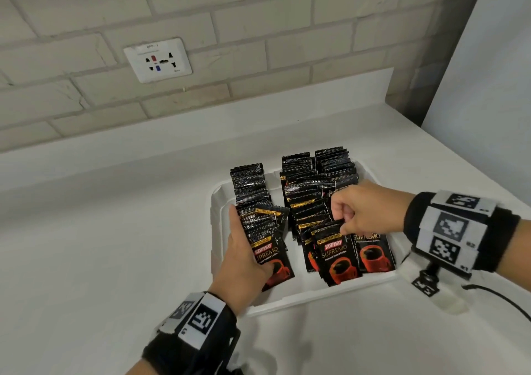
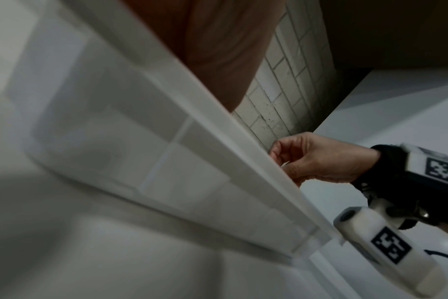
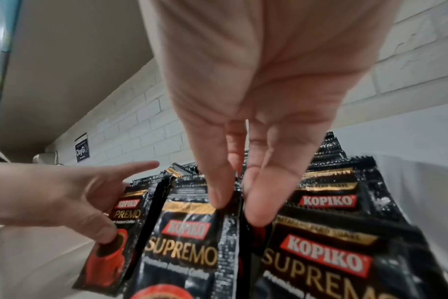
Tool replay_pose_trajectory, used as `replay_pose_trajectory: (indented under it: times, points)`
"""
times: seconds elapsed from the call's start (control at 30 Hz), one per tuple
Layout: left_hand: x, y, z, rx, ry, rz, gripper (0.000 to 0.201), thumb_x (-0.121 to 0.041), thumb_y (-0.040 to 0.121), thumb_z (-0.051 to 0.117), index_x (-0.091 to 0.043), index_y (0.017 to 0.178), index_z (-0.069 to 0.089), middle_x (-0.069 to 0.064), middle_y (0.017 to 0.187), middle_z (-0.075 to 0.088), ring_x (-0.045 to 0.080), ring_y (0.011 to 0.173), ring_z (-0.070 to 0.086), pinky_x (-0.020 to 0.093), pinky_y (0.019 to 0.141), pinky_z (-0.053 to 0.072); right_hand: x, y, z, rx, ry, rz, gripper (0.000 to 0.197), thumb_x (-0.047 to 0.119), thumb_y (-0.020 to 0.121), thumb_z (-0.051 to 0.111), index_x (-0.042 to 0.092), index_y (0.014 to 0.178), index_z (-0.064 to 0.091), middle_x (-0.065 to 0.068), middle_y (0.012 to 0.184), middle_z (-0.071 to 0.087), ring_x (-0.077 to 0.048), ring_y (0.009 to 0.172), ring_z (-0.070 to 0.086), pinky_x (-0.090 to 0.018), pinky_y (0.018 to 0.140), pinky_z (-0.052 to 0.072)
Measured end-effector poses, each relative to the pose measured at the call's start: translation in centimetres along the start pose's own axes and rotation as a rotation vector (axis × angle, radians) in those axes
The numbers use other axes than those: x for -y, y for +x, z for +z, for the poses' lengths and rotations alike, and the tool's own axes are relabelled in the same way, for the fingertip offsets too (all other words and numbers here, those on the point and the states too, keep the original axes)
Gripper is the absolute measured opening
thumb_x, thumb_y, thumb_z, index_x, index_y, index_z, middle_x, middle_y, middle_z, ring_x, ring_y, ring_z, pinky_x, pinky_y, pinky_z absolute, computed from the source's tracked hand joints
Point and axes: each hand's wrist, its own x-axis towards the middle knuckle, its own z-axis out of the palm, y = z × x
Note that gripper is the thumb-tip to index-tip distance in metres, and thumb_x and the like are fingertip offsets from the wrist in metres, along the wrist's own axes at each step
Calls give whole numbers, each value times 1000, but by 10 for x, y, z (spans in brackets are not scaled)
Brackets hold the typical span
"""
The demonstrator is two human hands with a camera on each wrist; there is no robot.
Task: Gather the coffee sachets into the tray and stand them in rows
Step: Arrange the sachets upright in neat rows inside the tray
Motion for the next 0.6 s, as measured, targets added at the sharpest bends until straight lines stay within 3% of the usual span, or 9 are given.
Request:
replay_pose_trajectory:
  times: [0.1,0.17,0.23,0.3,0.33,0.43,0.5,0.6]
  points:
    - [-5,-1,0,-35,-30,-15,108,21,70,62,-55,122,4,1,110,58,12,96,63,23,75,53,4,-6,-3,-15,-74,13,15,20,86,63,21,100,55,6,87,57,3,63,49,-9,60,40]
    - [-9,-2,0,-50,-64,-25,101,21,72,62,-57,111,12,-3,103,57,5,85,63,16,66,50,11,-12,-8,-128,-104,-13,26,24,88,59,22,114,53,8,96,51,7,70,41,-15,81,38]
    - [-11,-1,0,-63,-106,-50,100,21,73,62,-56,112,11,-8,99,54,0,76,62,15,62,50,28,-19,-13,-224,49,-59,35,27,88,58,24,122,50,12,98,51,5,78,46,-15,84,35]
    - [-7,2,0,-78,-169,-99,105,21,72,63,-48,130,9,-3,105,56,4,82,64,21,66,53,49,-24,-14,-164,316,-85,46,31,87,59,24,130,45,12,107,54,1,94,54,-11,83,39]
    - [-7,3,-1,-83,-197,-119,99,21,70,64,-37,134,15,3,109,58,10,86,64,25,70,54,59,-24,-11,-101,428,-86,52,33,87,58,23,135,40,9,117,55,-3,105,54,-13,88,40]
    - [-8,4,-3,-77,-243,-176,75,20,69,64,-31,116,36,14,110,62,21,91,65,41,82,55,77,-16,2,30,589,-58,66,40,90,50,21,145,21,-2,148,33,-12,133,34,-21,102,28]
    - [-9,4,-4,-58,-288,-203,66,20,71,63,-28,109,39,14,108,63,19,88,65,38,78,56,83,-5,10,45,667,-18,70,42,91,47,18,147,14,-3,154,19,-14,139,22,-24,107,22]
    - [-11,5,-5,-26,-325,-210,64,20,74,60,-36,95,38,5,98,64,15,82,66,32,74,57,89,8,17,43,763,41,74,41,92,47,14,148,7,-5,155,12,-17,141,17,-27,110,18]
